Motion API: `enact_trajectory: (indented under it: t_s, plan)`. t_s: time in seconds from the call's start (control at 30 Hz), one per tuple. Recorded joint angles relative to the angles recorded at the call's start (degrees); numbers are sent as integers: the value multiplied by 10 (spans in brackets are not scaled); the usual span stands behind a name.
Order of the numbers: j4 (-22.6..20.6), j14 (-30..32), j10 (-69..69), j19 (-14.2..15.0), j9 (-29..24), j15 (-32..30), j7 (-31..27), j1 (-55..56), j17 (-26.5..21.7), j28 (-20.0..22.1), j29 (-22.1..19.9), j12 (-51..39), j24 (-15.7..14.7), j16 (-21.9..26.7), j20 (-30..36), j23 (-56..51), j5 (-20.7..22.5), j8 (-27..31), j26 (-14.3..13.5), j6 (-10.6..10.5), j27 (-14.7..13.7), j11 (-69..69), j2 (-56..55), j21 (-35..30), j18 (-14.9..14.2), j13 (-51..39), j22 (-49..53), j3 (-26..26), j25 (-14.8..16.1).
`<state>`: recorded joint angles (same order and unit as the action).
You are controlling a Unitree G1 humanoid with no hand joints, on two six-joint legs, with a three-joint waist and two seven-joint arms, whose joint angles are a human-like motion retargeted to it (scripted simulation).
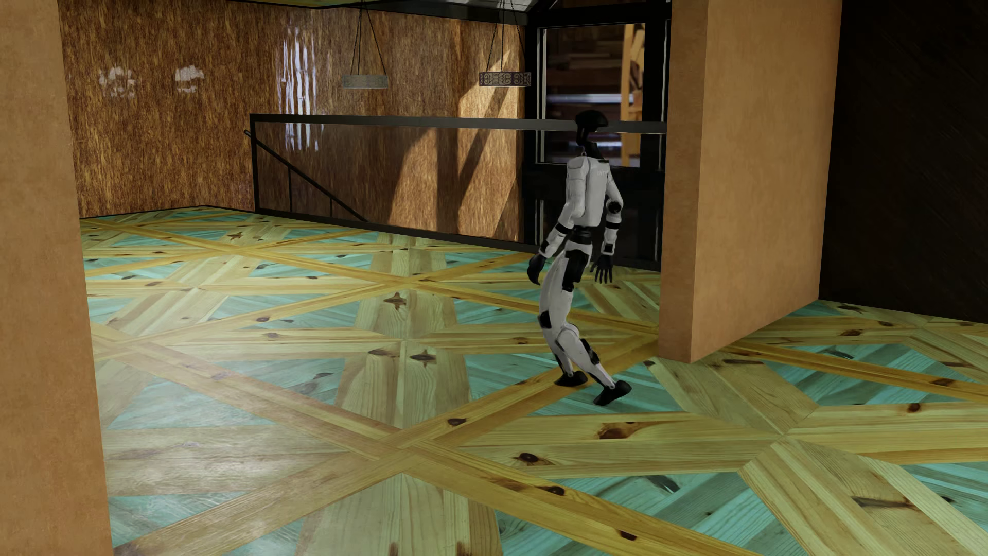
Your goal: Face left
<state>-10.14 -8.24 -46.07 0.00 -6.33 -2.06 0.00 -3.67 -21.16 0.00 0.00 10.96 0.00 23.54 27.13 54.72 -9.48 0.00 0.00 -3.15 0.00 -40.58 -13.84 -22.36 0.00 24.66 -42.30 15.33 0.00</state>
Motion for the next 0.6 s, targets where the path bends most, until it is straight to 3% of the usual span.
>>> enact_trajectory:
  t_s: [0.07, 0.1, 0.2, 0.3, 0.37, 0.4, 0.43, 0.47, 0.5, 0.57, 0.6]
  plan:
    - [22, 160, -60, 0, -14, 57, 0, 61, -21, 0, 0, -20, 0, -21, 53, 16, -19, 0, 0, -21, 0, 9, 47, -4, 0, -39, -6, -18, 0]
    - [34, 180, -73, 0, -12, 72, 0, 104, -25, 0, 0, -12, 0, -25, 60, 6, -35, 0, 0, -24, 0, 21, 69, 21, 0, -45, 8, -37, 0]
    - [69, 145, -42, 0, 0, 125, 0, 218, -27, 0, 0, 23, 0, -36, 112, -44, -70, 0, 0, -8, 0, 39, 147, 26, 0, -50, -22, -87, 0]
    - [102, 117, 78, 0, 7, 170, 0, 297, -19, 0, 0, 73, 0, -29, 120, -96, -58, 0, 0, 11, 0, 68, 243, 30, 0, -56, -63, -136, 0]
    - [116, 28, 136, 0, 12, 200, 0, 340, -23, 0, 0, 100, 0, -18, 145, -118, -34, 0, 0, 17, 0, 86, 290, 32, 0, -75, -97, -169, 0]
    - [128, 22, 142, 0, 8, 215, 0, 358, -26, 0, 0, 111, 0, -12, 164, -127, -33, 0, 0, 23, 0, 82, 302, 15, 0, -93, -115, -196, 0]
    - [136, 114, 121, 0, 4, 220, 0, 387, -33, 0, 0, 128, 0, -9, 155, -139, -39, 0, 0, 32, 0, 72, 313, 13, 0, -110, -124, -222, 0]
    - [133, 194, 66, 0, -7, 202, 0, 413, -35, 0, 0, 132, 0, -6, 176, -137, -47, 0, 0, 45, 0, 71, 338, 9, 0, -121, -146, -242, 0]
    - [119, 217, 29, 0, -11, 161, 0, 426, -35, 0, 0, 127, 0, -7, 192, -137, -55, 0, 0, 58, 0, 66, 355, 23, 0, -119, -171, -252, 0]
    - [86, 150, 8, 0, 8, 38, 0, 392, -32, 0, 0, 133, 0, -10, 203, -113, -67, 0, 0, 70, 0, -24, 301, 25, 0, -99, -181, -256, 0]
    - [68, 111, 7, 0, 13, 30, 0, 367, -29, 0, 0, 141, 0, -11, 184, -98, -53, 0, 0, 73, 0, -104, 250, 19, 0, -96, -164, -224, 0]
